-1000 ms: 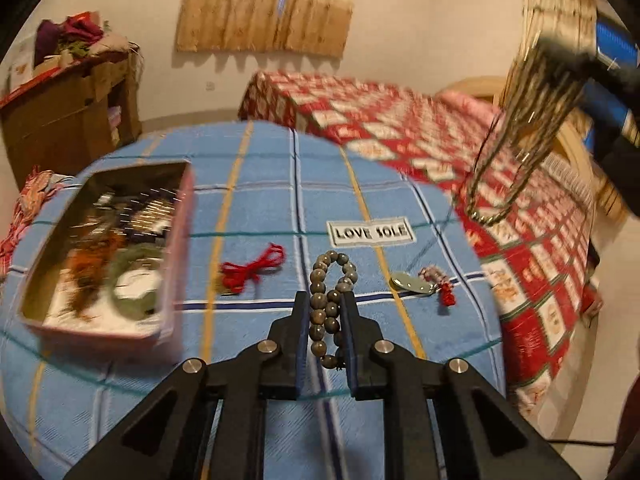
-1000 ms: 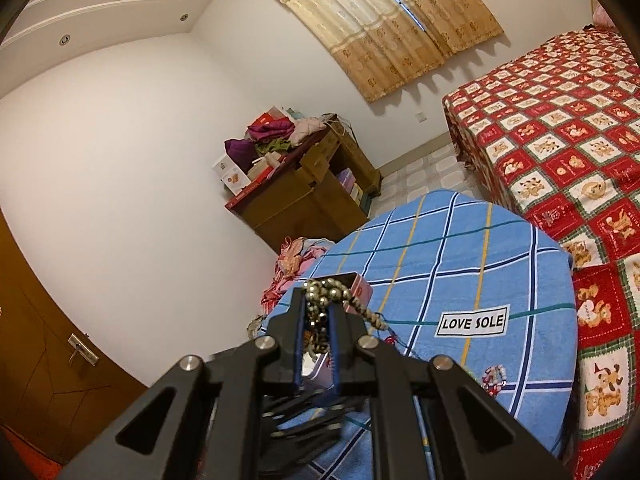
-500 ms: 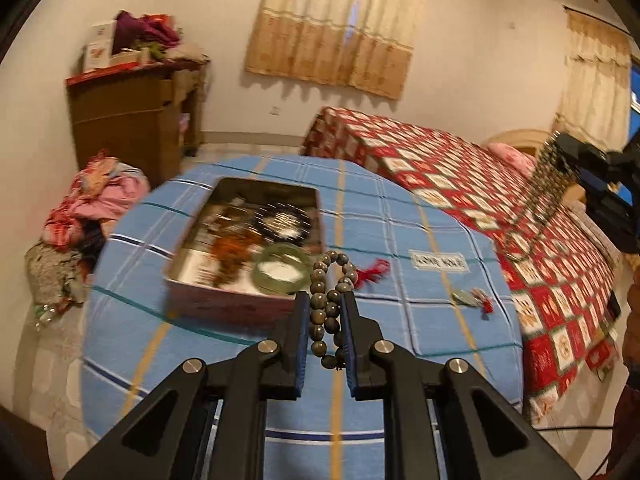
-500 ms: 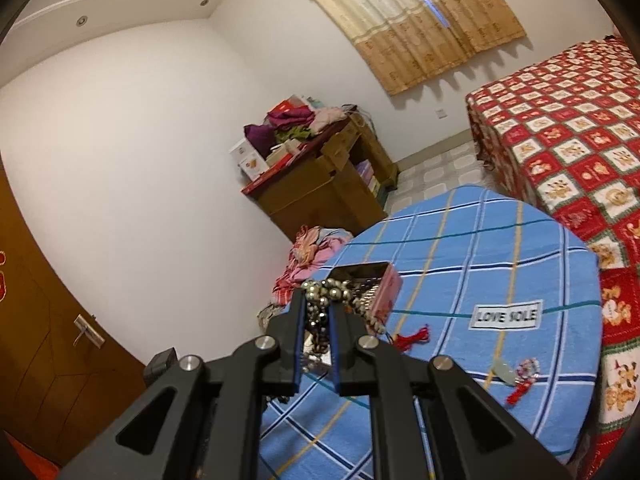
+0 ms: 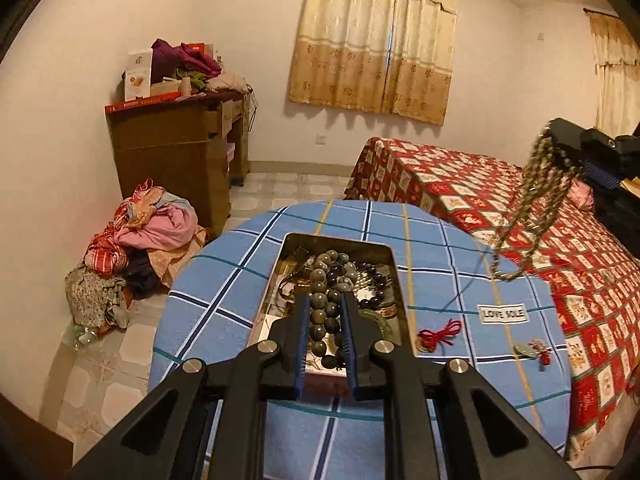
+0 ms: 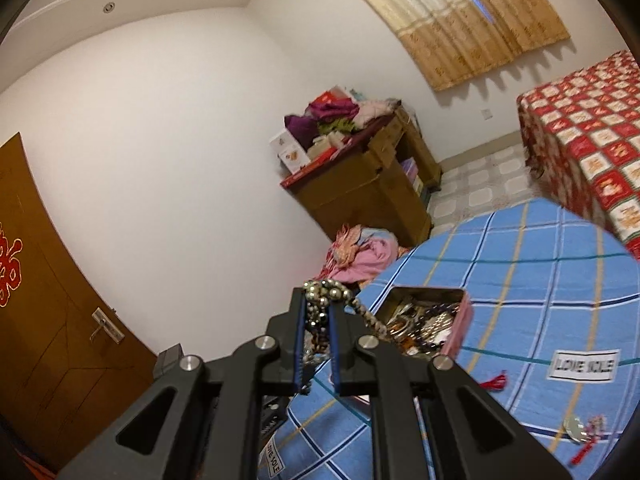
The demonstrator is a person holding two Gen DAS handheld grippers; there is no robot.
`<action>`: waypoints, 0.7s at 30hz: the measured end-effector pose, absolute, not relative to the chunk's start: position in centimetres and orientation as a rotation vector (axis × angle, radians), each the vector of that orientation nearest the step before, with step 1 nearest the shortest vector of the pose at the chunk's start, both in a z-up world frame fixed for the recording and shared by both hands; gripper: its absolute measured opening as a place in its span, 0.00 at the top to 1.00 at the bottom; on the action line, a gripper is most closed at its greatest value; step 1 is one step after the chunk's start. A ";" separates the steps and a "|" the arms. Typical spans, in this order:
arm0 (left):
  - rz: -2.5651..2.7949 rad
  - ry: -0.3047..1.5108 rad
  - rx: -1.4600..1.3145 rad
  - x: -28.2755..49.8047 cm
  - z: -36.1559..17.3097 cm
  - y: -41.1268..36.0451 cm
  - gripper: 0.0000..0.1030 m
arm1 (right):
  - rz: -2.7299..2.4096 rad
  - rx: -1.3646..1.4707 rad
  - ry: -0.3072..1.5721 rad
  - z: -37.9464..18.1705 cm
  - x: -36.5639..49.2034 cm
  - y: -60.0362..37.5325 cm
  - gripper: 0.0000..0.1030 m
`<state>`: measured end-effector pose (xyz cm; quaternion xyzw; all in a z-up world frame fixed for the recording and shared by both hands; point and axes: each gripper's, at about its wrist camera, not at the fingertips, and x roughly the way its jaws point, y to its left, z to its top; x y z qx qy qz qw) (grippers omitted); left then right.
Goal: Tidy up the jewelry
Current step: 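Lower the wooden bracelet and gold chain into the tin and open both grippers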
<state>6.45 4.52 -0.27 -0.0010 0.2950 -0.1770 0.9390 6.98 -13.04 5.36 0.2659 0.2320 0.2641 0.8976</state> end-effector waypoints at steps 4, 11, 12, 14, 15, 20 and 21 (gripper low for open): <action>-0.340 0.636 0.008 7.6 -1.9 4.7 0.86 | 0.565 0.560 0.554 2.8 8.8 -11.4 0.87; -0.328 0.699 0.008 9.3 -4.4 4.9 0.86 | 0.567 0.559 0.685 -1.5 10.7 -9.8 0.87; -0.326 0.706 0.007 9.5 -4.5 4.8 0.86 | 0.565 0.559 0.705 -2.2 10.9 -9.6 0.87; -0.309 0.722 0.012 10.0 -5.1 4.9 0.86 | 0.566 0.557 0.734 -3.1 11.4 -9.2 0.87; -0.304 0.724 0.017 10.2 -5.3 4.8 0.86 | 0.568 0.554 0.752 -3.6 11.6 -8.9 0.87; -0.282 0.749 0.038 11.2 -6.3 4.4 0.86 | 0.558 0.540 0.809 -5.6 12.6 -7.9 0.87; -0.280 0.754 0.038 11.4 -6.5 4.4 0.86 | 0.554 0.533 0.816 -5.9 12.7 -7.7 0.87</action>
